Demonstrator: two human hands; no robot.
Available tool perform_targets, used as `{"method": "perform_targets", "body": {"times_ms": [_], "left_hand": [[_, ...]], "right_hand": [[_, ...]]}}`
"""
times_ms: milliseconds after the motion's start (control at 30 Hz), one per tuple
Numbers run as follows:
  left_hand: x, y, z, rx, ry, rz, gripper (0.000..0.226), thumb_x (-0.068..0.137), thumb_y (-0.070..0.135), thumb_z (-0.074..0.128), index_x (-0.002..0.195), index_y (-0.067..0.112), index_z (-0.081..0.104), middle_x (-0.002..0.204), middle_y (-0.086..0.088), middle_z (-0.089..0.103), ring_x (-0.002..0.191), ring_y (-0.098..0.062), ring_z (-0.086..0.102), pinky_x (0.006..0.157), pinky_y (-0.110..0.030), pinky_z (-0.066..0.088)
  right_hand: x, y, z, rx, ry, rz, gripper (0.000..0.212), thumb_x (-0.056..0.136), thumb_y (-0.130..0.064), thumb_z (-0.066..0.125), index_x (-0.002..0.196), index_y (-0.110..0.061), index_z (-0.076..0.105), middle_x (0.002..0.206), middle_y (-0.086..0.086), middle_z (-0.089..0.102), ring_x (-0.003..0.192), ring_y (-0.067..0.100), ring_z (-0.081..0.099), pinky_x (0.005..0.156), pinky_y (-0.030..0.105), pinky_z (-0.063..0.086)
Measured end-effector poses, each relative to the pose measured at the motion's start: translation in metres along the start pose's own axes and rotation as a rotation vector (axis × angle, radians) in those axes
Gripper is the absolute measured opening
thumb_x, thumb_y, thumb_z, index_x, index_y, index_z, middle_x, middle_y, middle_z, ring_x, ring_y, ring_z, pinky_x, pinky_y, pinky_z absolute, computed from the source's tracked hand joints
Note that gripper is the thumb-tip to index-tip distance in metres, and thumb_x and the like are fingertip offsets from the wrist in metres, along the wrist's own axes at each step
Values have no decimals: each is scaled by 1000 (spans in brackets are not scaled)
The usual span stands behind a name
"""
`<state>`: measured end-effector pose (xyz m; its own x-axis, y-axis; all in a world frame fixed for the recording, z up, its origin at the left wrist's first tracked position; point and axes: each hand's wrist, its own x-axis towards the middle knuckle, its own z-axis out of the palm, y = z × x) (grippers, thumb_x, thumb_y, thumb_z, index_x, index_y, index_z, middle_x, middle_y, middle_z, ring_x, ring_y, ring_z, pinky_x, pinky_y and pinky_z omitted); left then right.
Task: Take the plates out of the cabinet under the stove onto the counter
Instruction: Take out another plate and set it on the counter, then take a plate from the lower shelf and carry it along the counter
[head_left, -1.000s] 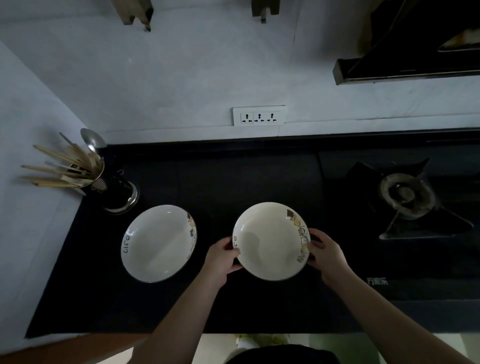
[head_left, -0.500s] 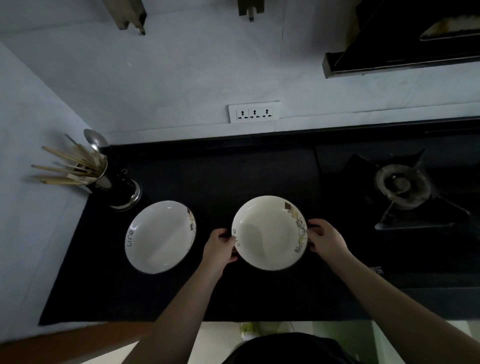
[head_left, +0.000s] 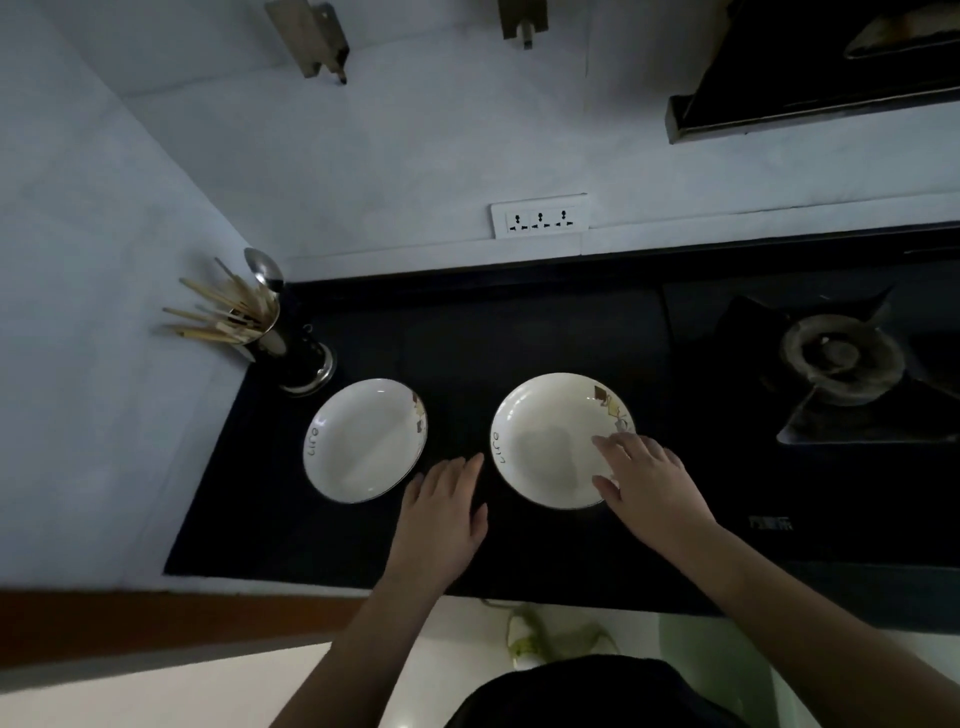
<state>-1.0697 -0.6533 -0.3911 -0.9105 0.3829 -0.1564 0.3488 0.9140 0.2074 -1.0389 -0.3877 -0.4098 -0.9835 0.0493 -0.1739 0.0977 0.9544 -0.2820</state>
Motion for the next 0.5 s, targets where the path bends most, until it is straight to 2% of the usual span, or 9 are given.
{"method": "perform_targets", "body": {"times_ms": [67, 133, 300, 500], "left_hand": [[-14, 2, -1, 205, 42, 109, 60, 98, 42, 42, 153, 31, 22, 159, -2, 32, 148, -20, 23, 121, -49, 14], [-24, 4, -3, 255, 60, 125, 59, 97, 41, 42, 153, 31, 26, 160, -3, 30, 149, -22, 21, 120, -51, 8], [-40, 5, -6, 282, 72, 100, 62, 94, 47, 39, 153, 28, 30, 160, -5, 30, 149, -25, 21, 120, -54, 13], [-59, -6, -15, 246, 125, 120, 67, 92, 51, 38, 152, 22, 33, 156, -6, 39, 146, -27, 31, 114, -59, 27]], "right_hand": [[-6, -7, -3, -34, 18, -83, 54, 96, -45, 45, 145, -24, 38, 146, 2, 46, 138, 24, 38, 111, 43, 34], [-12, -14, -7, -35, 40, -124, 52, 97, -45, 39, 145, -24, 39, 147, 5, 46, 139, 26, 38, 112, 44, 33], [-35, -32, -11, -79, 62, -157, 56, 95, -46, 34, 144, -20, 43, 146, 9, 49, 135, 30, 43, 110, 48, 35], [-69, -66, -6, -93, 84, -84, 59, 95, -51, 27, 139, -18, 51, 140, 11, 54, 132, 32, 48, 112, 54, 33]]}}
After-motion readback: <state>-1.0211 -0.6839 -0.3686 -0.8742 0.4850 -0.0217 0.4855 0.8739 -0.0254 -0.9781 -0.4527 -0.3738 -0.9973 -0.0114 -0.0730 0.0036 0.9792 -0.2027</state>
